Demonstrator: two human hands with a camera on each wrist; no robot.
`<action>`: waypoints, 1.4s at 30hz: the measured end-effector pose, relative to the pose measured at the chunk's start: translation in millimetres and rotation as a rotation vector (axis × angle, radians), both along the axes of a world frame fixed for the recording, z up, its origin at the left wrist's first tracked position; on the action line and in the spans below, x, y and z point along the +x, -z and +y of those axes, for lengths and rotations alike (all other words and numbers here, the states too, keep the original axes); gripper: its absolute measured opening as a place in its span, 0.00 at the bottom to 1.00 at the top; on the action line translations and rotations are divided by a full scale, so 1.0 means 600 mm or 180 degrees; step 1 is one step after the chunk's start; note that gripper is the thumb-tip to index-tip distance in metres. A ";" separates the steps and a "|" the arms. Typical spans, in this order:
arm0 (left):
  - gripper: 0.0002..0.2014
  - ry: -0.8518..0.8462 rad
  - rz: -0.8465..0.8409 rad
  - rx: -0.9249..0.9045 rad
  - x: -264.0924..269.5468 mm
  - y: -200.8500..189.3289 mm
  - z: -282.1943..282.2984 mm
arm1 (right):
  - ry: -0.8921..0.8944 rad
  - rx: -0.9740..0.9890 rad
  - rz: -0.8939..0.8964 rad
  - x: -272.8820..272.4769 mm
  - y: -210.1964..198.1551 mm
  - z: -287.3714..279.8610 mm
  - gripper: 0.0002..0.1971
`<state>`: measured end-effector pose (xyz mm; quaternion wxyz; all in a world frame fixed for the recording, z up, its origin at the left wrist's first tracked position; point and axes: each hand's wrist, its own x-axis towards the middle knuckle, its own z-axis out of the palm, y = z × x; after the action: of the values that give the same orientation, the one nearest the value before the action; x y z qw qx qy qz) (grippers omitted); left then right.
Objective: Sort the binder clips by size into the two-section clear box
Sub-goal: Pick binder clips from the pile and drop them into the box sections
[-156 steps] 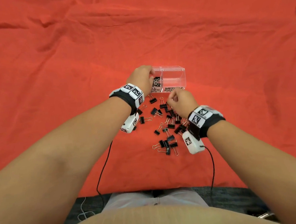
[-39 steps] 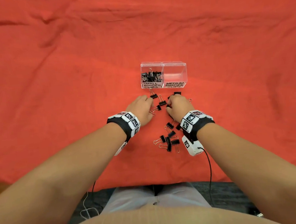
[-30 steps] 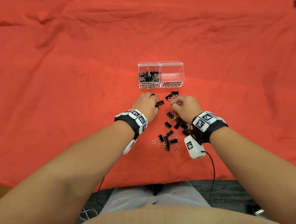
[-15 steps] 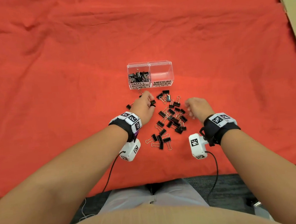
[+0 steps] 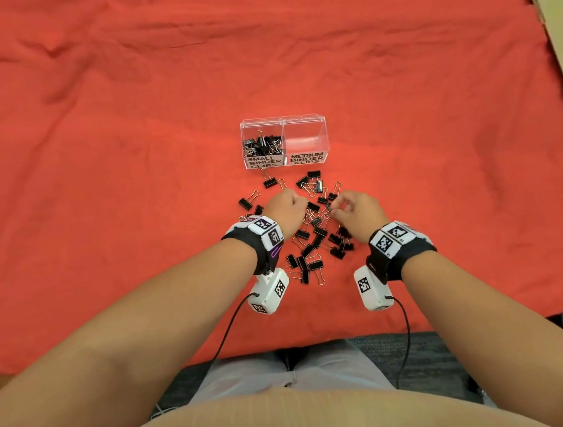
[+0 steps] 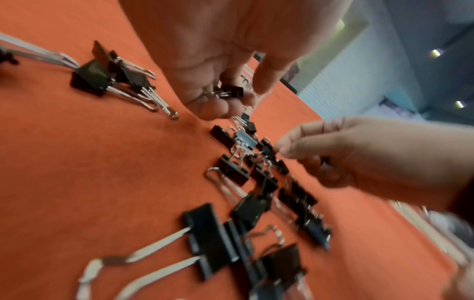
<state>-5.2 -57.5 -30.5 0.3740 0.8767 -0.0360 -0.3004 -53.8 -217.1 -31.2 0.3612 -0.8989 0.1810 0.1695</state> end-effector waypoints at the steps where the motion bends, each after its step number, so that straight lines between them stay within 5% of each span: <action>1: 0.07 0.0167 -0.0087 0.0144 -0.005 0.002 0.000 | 0.0117 -0.0029 -0.0008 0.003 -0.002 -0.012 0.02; 6: 0.08 0.1118 -0.0538 0.0602 -0.018 0.023 0.001 | 0.0136 -0.0269 0.0078 0.003 0.001 -0.048 0.05; 13: 0.10 0.0815 -0.0542 0.0734 0.005 0.020 0.035 | -0.0099 -0.0246 0.0099 0.005 0.008 -0.042 0.06; 20: 0.10 0.1145 -0.0775 0.0724 0.003 0.009 0.021 | -0.0355 -0.0527 0.0239 -0.004 0.016 -0.024 0.08; 27: 0.09 0.1156 -0.0710 0.0821 0.004 0.023 0.024 | -0.0288 -0.0127 0.0397 0.008 0.004 -0.023 0.07; 35: 0.09 0.1292 -0.1177 0.0989 -0.001 0.020 0.033 | 0.0012 0.0560 0.0079 0.116 -0.070 -0.007 0.05; 42: 0.11 0.0794 -0.1107 0.0521 0.019 0.006 0.055 | -0.0368 0.0093 -0.0364 0.225 -0.101 0.076 0.09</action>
<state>6.4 -24.7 -34.2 0.2498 0.9315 -0.1835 -0.1906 81.5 -171.3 29.6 0.3736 -0.9107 0.1055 0.1412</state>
